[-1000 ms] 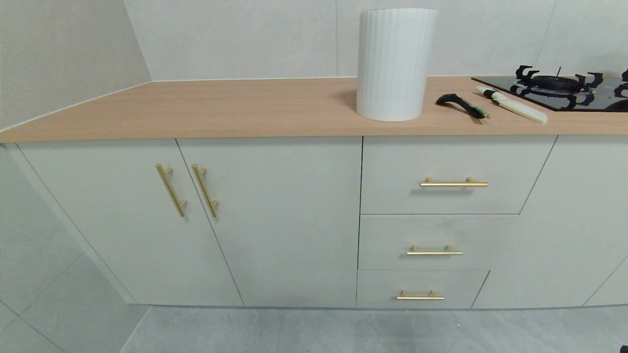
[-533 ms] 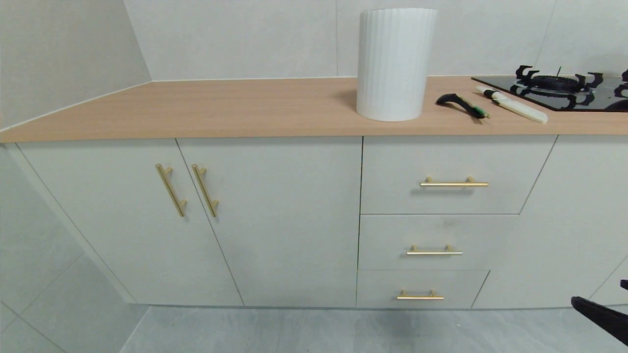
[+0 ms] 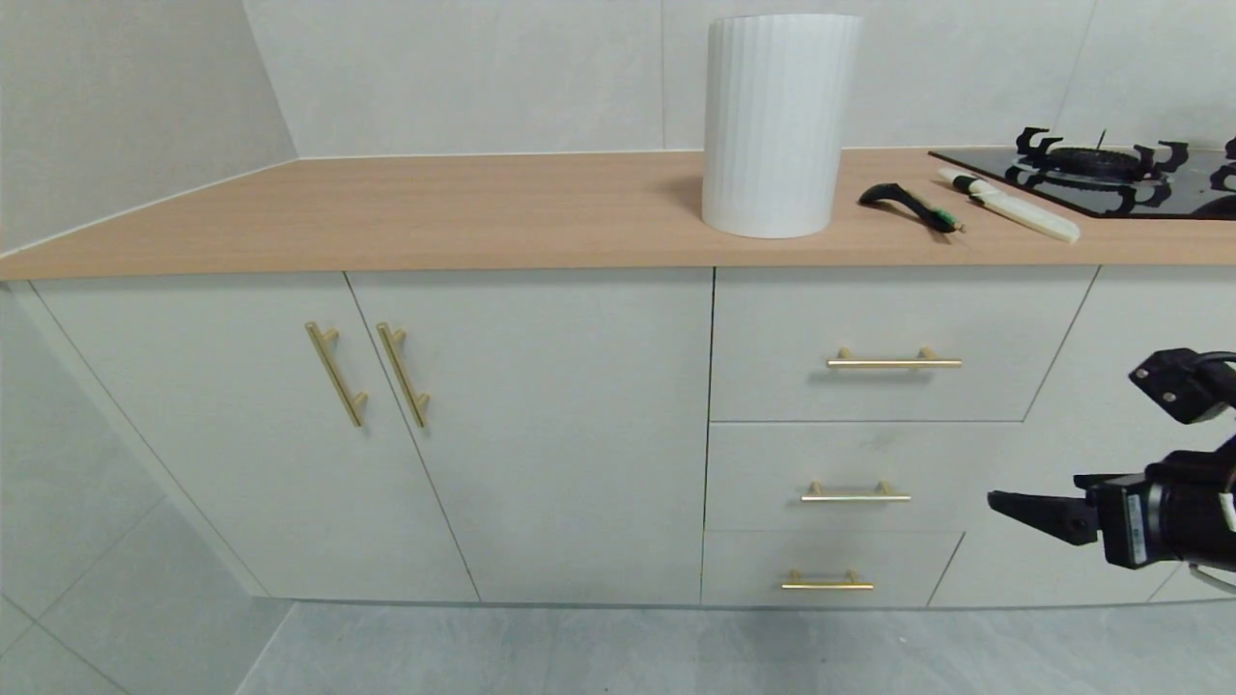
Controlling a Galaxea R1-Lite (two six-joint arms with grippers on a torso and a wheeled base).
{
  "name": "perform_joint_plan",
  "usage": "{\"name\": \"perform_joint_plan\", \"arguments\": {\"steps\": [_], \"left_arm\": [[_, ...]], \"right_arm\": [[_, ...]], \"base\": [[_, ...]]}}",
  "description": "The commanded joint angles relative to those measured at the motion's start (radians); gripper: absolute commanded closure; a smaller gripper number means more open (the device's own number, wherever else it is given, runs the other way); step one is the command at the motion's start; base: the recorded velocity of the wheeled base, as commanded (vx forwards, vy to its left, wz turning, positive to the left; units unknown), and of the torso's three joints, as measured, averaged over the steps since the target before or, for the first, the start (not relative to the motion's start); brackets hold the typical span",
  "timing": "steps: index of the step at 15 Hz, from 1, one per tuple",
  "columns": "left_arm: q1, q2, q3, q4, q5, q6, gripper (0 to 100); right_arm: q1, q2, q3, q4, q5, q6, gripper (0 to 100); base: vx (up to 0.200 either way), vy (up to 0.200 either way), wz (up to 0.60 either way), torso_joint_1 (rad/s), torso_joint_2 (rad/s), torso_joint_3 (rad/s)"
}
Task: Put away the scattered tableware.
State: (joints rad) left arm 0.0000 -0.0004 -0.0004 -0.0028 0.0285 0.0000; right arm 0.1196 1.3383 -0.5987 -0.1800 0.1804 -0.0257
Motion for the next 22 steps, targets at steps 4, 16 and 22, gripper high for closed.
{"name": "perform_joint_plan", "arguments": {"steps": [4, 16, 22], "left_arm": [[0.0, 0.0, 0.0, 0.0, 0.001, 0.0, 0], [0.0, 0.0, 0.0, 0.0, 0.001, 0.0, 0], [0.0, 0.0, 0.0, 0.0, 0.001, 0.0, 0]], "right_arm": [[0.011, 0.298, -0.165, -0.019, -0.001, 0.0, 0], [0.055, 0.587, -0.133, -0.317, -0.153, 0.064, 0], [0.084, 0.812, -0.136, -0.633, -0.288, 0.144, 0]], "base": [[0.0, 0.0, 0.0, 0.0, 0.0, 0.0], [0.0, 0.0, 0.0, 0.0, 0.0, 0.0], [0.0, 0.0, 0.0, 0.0, 0.0, 0.0]]}}
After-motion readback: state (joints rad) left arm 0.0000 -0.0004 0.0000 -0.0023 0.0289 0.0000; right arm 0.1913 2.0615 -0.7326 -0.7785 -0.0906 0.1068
